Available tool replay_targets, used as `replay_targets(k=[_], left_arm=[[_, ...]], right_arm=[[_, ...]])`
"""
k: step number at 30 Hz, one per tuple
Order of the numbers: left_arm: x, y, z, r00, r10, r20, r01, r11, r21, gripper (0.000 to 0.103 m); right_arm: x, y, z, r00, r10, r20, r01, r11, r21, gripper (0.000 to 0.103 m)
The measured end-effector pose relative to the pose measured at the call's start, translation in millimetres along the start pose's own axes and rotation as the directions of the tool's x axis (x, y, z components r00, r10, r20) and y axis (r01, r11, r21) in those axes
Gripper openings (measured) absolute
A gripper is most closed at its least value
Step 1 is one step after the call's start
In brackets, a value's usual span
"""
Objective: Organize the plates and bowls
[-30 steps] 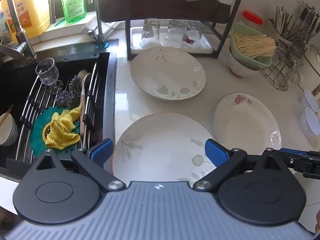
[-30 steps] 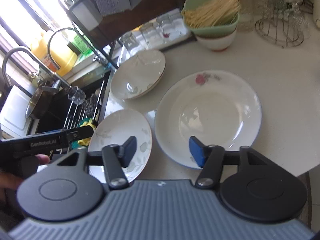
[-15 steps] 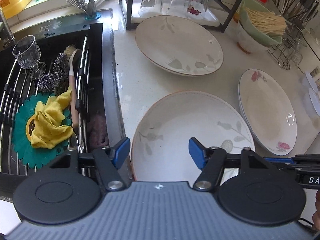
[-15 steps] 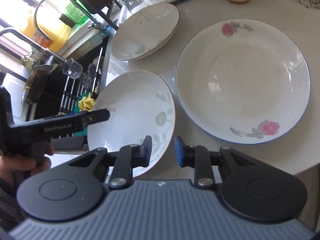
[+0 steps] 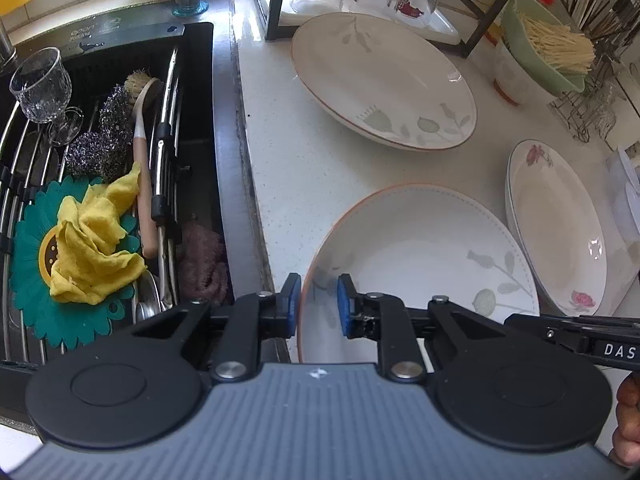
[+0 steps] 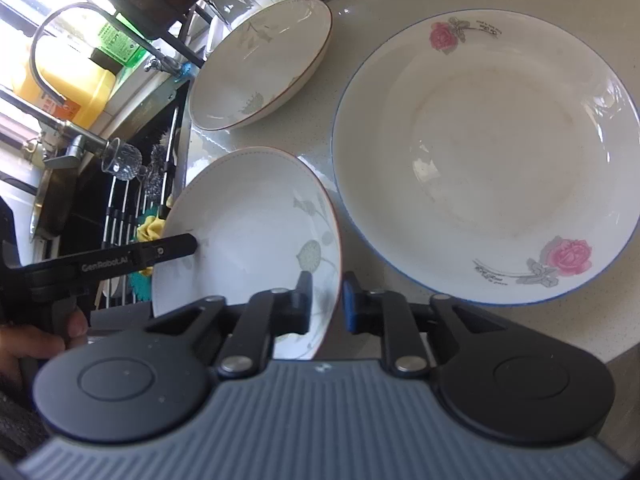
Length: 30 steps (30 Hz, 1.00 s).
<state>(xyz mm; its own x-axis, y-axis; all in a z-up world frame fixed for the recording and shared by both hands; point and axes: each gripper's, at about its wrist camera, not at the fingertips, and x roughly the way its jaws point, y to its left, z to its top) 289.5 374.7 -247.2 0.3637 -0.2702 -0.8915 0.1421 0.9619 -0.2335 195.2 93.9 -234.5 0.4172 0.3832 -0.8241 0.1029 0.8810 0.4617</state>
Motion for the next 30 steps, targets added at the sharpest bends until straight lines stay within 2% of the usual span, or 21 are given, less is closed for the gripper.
replay_targets(k=[3,7,30], left_arm=[[-0.6,1.5,-0.5,1.000,-0.013,0.005,0.013,1.000,0.003,0.021],[-1.4,11.6,-1.0,0.996,-0.094,-0.001,0.093,0.994,-0.055,0.020],[-46.7,10.9,25.5,0.981,-0.191,0.024,0.192,0.975,-0.111,0.020]], right_arm=[[2.6,-1.8,0.5,1.000,0.000,-0.002,0.000,1.000,0.006,0.014],[0.7,-1.1,1.3,1.000,-0.018,-0.004,0.018,1.000,-0.019,0.014],[-35.3,-9.2,14.8,0.991,0.130,0.032,-0.130,0.991,0.010,0.014]])
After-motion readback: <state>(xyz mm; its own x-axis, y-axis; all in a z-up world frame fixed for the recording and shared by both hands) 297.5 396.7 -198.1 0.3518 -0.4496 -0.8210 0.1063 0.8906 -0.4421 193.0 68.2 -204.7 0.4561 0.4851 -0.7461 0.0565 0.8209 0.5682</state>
